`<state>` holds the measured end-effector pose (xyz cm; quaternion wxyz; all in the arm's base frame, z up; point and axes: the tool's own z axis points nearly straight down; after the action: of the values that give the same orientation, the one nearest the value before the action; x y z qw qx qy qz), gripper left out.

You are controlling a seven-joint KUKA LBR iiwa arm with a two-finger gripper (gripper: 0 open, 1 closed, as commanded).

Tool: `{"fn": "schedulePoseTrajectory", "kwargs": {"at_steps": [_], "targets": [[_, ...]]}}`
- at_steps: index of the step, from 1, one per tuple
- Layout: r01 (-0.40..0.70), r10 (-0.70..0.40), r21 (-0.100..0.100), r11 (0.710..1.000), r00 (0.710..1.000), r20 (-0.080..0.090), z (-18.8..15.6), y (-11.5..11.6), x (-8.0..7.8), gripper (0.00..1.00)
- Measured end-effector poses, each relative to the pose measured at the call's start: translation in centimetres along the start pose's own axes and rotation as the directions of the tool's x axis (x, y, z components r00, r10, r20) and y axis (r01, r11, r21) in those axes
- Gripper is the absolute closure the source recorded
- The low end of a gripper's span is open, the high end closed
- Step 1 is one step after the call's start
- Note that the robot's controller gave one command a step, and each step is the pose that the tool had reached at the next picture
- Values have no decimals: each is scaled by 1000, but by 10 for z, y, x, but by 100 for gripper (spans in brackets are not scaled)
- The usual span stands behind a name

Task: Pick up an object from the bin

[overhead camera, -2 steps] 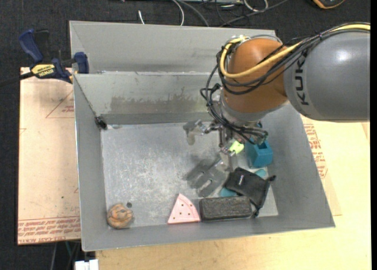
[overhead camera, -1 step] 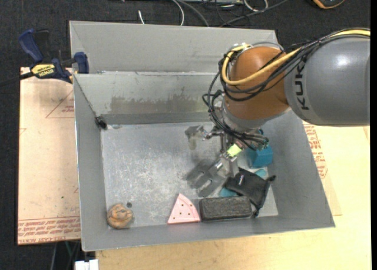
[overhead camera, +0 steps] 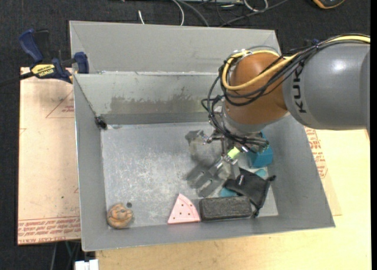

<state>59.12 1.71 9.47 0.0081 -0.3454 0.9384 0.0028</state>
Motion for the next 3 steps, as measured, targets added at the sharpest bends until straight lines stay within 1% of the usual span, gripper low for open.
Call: {"fn": "schedulePoseTrajectory", "kwargs": {"at_steps": [1, 2, 3], "targets": [[77, -77, -1, 997, 997, 2, -11, -15, 9, 0], [-2, 2, -3, 1000, 1000, 2, 6, -13, 18, 0], [49, -49, -2, 999, 999, 4, -44, -13, 18, 0]]}}
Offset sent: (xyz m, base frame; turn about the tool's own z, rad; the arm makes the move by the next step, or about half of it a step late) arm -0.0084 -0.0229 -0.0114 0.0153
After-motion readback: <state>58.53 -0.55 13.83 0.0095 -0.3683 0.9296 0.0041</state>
